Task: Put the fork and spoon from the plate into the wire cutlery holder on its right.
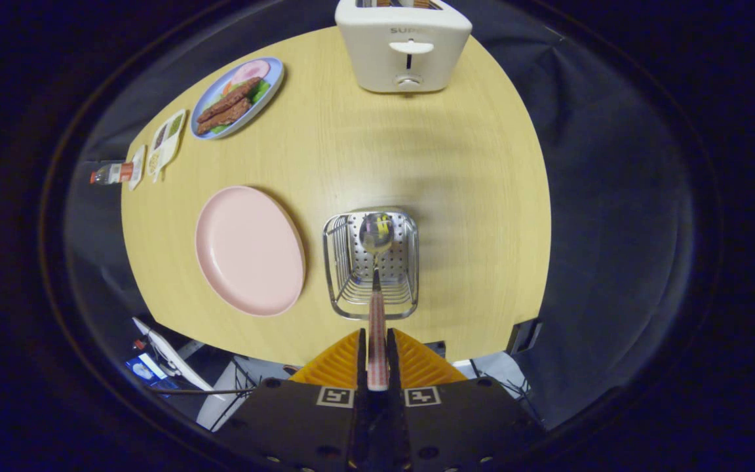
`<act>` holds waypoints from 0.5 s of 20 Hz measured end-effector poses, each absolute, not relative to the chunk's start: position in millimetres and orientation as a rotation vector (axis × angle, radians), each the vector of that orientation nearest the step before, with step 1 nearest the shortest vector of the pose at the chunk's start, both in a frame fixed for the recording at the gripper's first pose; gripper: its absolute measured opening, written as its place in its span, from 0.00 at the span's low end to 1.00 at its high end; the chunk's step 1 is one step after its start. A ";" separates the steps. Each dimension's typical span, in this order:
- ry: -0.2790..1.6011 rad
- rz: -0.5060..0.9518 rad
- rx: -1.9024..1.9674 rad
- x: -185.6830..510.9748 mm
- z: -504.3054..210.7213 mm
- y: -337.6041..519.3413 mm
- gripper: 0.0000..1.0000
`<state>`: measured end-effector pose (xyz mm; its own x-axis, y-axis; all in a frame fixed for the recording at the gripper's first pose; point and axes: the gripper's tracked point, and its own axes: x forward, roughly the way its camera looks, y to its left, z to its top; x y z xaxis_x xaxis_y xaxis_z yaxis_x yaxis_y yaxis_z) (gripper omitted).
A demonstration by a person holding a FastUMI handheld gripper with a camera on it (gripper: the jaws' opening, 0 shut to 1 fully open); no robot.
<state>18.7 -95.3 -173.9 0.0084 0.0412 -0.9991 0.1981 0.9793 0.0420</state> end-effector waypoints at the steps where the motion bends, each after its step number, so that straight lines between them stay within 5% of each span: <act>1: 1.542 -0.119 0.190 23.2 -172.1 -95.0 0.13; 3: 1.499 -0.098 0.183 30.9 -166.6 -94.0 0.19; 8: 1.278 -0.039 0.175 60.1 -142.9 -88.0 0.69; 10: 1.171 -0.032 0.161 71.8 -130.1 -85.5 0.81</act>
